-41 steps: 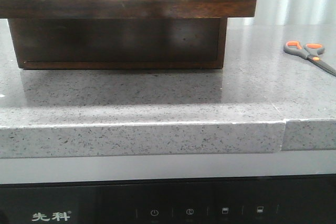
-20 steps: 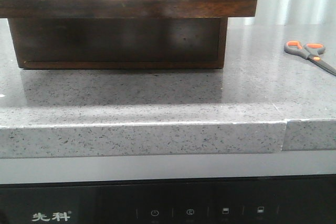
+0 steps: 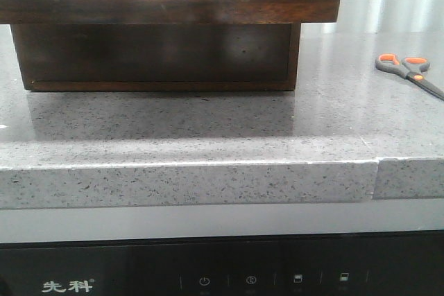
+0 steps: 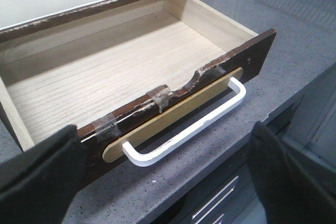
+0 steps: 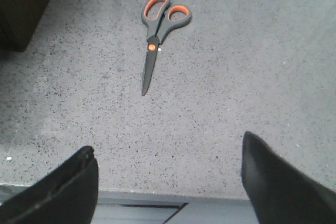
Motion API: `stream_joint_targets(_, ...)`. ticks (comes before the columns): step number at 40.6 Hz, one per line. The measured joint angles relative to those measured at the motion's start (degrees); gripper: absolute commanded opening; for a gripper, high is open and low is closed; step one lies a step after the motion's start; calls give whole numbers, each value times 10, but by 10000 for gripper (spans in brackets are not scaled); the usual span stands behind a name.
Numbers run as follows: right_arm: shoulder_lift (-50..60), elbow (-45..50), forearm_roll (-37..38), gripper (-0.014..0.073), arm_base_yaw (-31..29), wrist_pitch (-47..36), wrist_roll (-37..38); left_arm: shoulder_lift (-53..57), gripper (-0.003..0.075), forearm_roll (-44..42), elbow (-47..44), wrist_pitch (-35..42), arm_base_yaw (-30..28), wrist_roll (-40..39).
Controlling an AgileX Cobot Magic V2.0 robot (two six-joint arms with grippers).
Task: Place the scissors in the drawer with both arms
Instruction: 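Lower the right gripper onto the scissors and grasp them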
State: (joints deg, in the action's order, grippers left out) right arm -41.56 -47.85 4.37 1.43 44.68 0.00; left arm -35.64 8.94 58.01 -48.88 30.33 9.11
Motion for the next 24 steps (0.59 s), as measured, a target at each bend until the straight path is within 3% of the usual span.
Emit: stream_joint_targets(24,-301,-213,0,580,0,42,0,0,596,0,0,1,0,0)
